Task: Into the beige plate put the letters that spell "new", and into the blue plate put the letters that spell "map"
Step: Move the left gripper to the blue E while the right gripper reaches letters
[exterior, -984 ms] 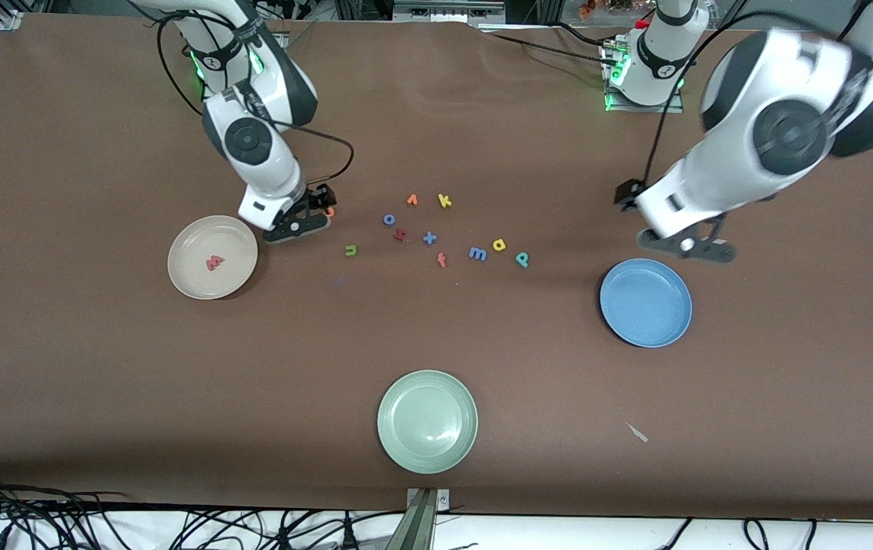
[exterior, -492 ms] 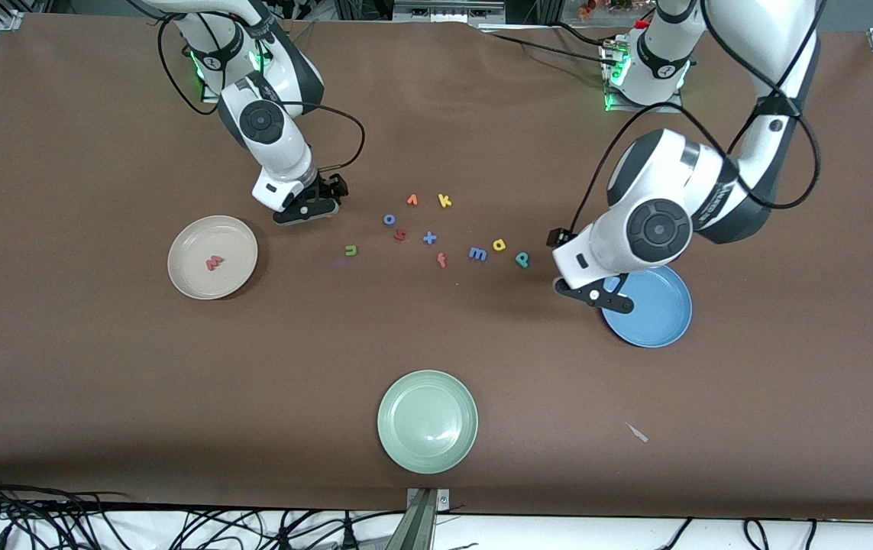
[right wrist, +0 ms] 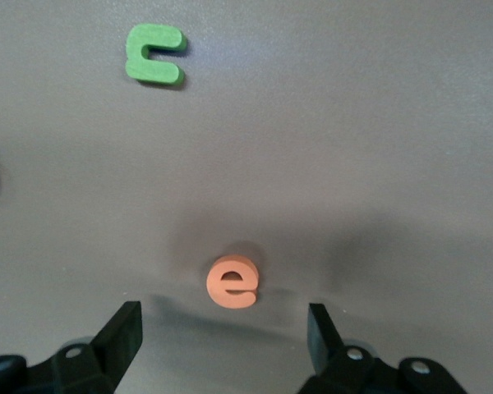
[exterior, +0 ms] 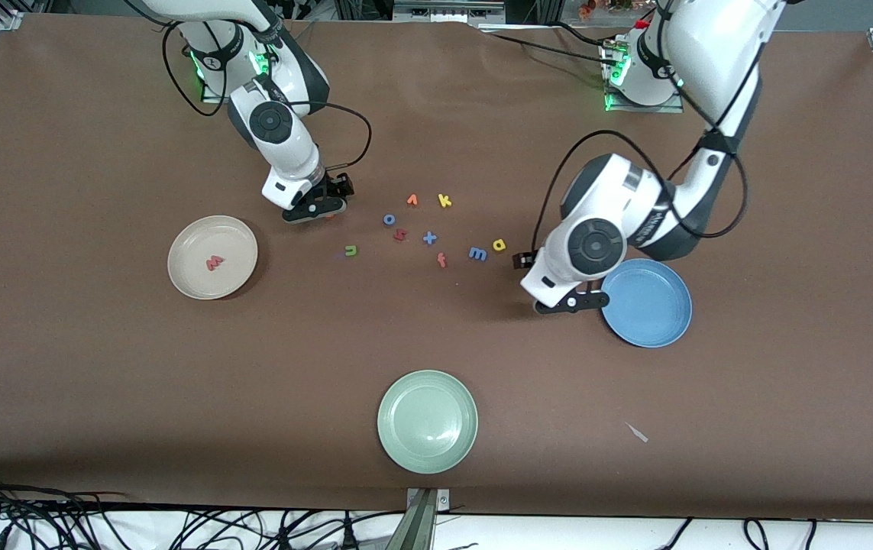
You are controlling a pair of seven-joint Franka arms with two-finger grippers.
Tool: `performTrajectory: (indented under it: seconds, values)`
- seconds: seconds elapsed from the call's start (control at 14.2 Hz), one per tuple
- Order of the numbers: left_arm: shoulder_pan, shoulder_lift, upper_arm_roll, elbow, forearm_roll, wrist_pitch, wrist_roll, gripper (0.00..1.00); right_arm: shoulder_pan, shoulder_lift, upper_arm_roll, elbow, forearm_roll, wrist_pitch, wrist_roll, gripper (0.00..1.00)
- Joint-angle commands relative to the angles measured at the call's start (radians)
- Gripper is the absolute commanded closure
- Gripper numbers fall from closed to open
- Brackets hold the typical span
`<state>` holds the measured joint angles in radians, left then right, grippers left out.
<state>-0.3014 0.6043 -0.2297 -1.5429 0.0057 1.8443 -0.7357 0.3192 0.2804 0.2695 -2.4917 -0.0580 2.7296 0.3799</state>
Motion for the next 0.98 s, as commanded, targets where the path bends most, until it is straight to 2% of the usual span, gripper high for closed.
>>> performTrajectory:
  seconds: [0.0, 0.14, 0.35, 0.42, 0.7, 0.91]
  values:
    - [-0.05, 0.055, 0.001, 0.027, 0.017, 0.061, -0.263, 0.0, 0.003, 0.016, -0.003, 0.01, -0.011, 0.018, 0.01, 0.18]
    - [-0.083, 0.096, 0.001, 0.024, 0.016, 0.151, -0.463, 0.0, 0.004, 0.022, -0.004, 0.01, -0.013, 0.021, 0.01, 0.29]
    - [-0.152, 0.129, 0.001, 0.001, 0.014, 0.301, -0.82, 0.0, 0.0, 0.042, -0.006, 0.023, -0.029, 0.039, 0.008, 0.33]
    - [-0.175, 0.129, 0.003, -0.015, 0.019, 0.312, -0.929, 0.0, 0.001, 0.043, -0.007, 0.028, -0.029, 0.039, 0.007, 0.36]
    - [-0.176, 0.129, 0.001, -0.045, 0.014, 0.319, -1.095, 0.0, -0.005, 0.043, -0.009, 0.036, -0.031, 0.039, 0.001, 0.39]
    - [-0.205, 0.13, 0.004, -0.063, 0.033, 0.354, -1.263, 0.0, -0.003, 0.054, -0.009, 0.036, -0.04, 0.039, 0.002, 0.49]
